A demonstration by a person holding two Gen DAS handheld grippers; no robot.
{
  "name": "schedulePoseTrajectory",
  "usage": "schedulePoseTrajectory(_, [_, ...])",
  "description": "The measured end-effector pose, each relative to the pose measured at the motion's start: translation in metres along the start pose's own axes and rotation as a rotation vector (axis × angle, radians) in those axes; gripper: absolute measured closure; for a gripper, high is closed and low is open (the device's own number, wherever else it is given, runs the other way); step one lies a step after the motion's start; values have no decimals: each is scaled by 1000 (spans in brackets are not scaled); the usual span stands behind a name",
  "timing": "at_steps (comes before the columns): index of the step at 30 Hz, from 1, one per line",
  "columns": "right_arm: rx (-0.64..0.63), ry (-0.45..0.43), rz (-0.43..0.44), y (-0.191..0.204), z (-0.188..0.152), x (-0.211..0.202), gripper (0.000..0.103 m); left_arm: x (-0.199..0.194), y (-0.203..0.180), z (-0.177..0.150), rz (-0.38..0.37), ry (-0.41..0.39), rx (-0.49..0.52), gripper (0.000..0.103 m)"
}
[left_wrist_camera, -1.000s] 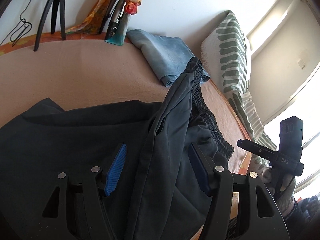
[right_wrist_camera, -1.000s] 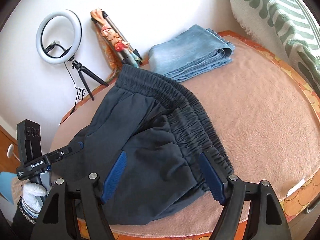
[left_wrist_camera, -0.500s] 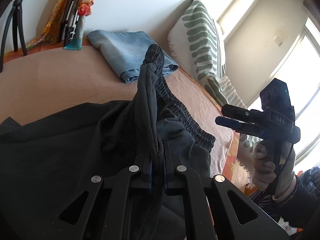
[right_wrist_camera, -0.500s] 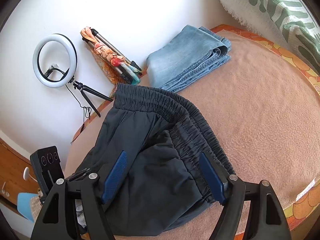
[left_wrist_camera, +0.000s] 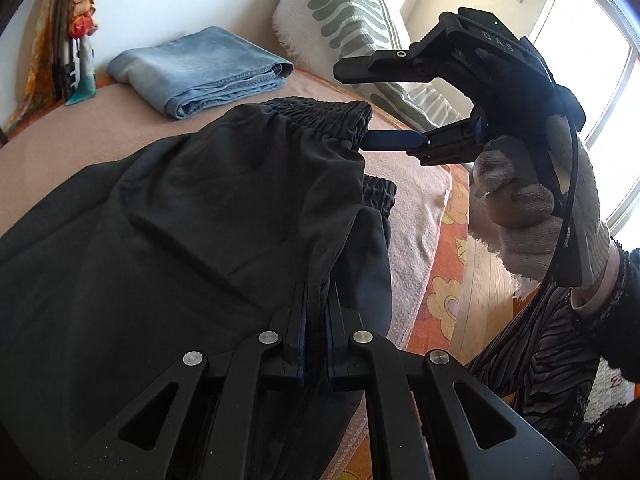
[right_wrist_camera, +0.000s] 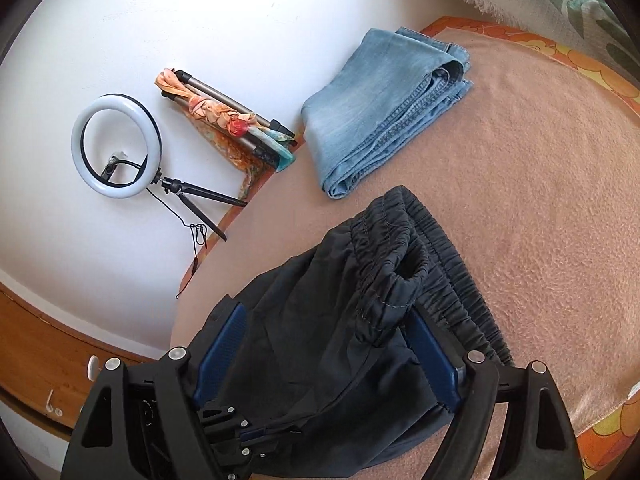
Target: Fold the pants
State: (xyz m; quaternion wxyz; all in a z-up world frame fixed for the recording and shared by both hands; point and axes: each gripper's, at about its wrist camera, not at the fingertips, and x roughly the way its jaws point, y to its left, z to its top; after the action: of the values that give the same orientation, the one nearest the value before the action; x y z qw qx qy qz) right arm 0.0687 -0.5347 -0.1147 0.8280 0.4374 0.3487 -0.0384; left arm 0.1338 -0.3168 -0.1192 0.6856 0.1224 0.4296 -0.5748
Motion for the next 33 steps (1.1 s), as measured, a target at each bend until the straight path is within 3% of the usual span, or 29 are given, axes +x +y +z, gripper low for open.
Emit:
schedulePoseTrajectory(3, [-1, 5, -78, -7, -1, 4, 33, 0, -2, -1, 26, 0, 18, 98])
schedulePoseTrajectory(5, [-7, 26, -130, -13, -3, 11, 59, 2, -4, -3, 37, 27, 35, 97])
schedulePoseTrajectory(6, [-5, 38, -144, -17, -4, 15, 74, 2, -6, -5, 78, 36, 52, 94])
schedulePoseTrajectory(8, [2, 49, -148, -22, -6, 19, 80, 4, -10, -10, 174, 63, 93, 80])
schedulePoseTrajectory(12, [13, -2, -137, -23, -3, 9, 88, -3, -5, -26, 221, 83, 112, 79])
schedulePoseTrajectory(15, [17, -43, -135, -22, 0, -3, 89, -13, 5, -34, 199, 73, 62, 81])
schedulePoseTrajectory(17, [14, -37, -144, -23, -1, -5, 89, -19, 6, -38, 193, 63, 56, 95])
schedulePoseTrajectory(25, [10, -74, -126, -16, -13, -35, 91, -48, -19, -39, 128, 5, 108, 99])
schedulePoseTrajectory(29, [46, -61, -118, -31, -26, -52, 91, -40, -29, -53, 109, 49, 126, 99])
schedulePoseTrajectory(33, [56, 0, -203, -49, -38, -40, 92, -27, -29, -61, 117, 100, 132, 99])
